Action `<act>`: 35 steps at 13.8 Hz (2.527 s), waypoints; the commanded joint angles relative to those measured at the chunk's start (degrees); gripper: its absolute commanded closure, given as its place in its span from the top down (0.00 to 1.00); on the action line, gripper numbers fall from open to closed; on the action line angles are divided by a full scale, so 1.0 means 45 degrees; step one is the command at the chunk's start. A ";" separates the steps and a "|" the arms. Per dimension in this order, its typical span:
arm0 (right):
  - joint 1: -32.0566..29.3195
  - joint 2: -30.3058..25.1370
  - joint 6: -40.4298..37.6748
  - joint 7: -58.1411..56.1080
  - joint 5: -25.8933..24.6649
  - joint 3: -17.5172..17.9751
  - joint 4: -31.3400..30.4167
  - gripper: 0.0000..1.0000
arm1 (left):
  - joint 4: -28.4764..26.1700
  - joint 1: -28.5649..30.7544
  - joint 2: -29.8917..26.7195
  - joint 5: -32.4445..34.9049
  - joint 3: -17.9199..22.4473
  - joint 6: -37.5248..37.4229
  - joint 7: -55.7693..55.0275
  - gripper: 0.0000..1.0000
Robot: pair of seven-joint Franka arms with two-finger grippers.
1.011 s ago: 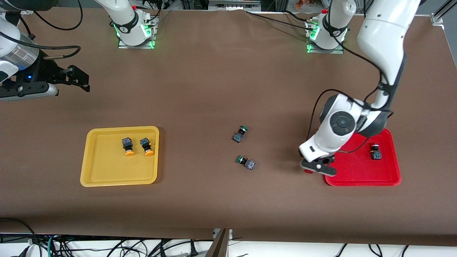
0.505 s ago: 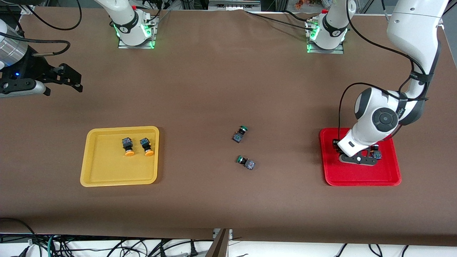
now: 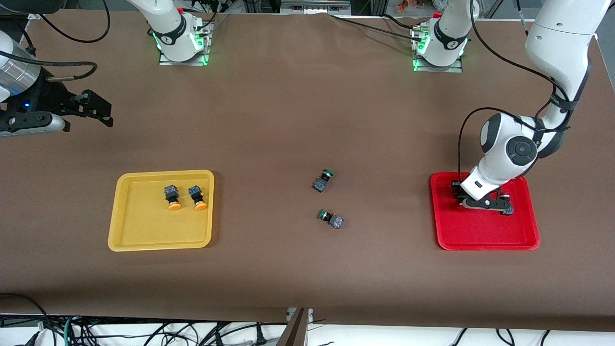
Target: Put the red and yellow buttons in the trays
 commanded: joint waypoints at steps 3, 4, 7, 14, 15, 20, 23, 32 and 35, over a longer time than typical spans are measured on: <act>-0.0165 0.0096 -0.0311 0.0001 -0.0031 0.0109 0.0326 1.00 | -0.0281 0.0198 -0.0666 -0.0006 -0.0119 0.0195 0.0108 1.00; -0.0165 0.0116 -0.0311 0.0001 -0.0031 0.0089 0.0345 1.00 | -0.0182 0.0179 -0.0803 -0.0219 -0.0119 0.0097 0.0108 1.00; -0.0184 0.0116 -0.0311 0.0001 -0.0031 0.0109 0.0325 1.00 | 0.0887 -0.0229 -0.1233 -0.0533 -0.0158 -0.1477 0.0069 1.00; -0.0165 0.0096 -0.0311 0.0001 -0.0031 0.0109 0.0345 1.00 | 0.4151 -0.0426 -0.2208 -0.2858 -0.0138 -0.6089 0.0069 1.00; -0.0165 0.0096 -0.0311 0.0001 -0.0031 0.0109 0.0326 1.00 | 0.4503 -0.0523 -0.2481 -0.2877 -0.0158 -0.6753 0.0050 1.00; -0.0165 0.0096 -0.0330 0.0001 -0.0031 0.0089 0.0325 1.00 | 0.6221 -0.0681 -0.3810 -0.2877 -0.0139 -1.0892 0.0069 1.00; -0.0165 0.0096 -0.0311 0.0001 -0.0012 0.0109 0.0345 1.00 | 0.7122 -0.0700 -0.4299 -0.2877 -0.0119 -1.2557 0.0069 1.00; -0.0145 0.0096 -0.0311 0.0021 -0.0012 0.0109 0.0345 1.00 | 0.7104 -0.0681 -0.5297 -0.4010 0.0604 -1.3849 0.0069 1.00; -0.0145 0.0096 -0.0311 0.0040 -0.0012 0.0109 0.0345 1.00 | 0.7512 -0.0622 -0.4965 -0.3913 0.0584 -1.3947 0.0069 1.00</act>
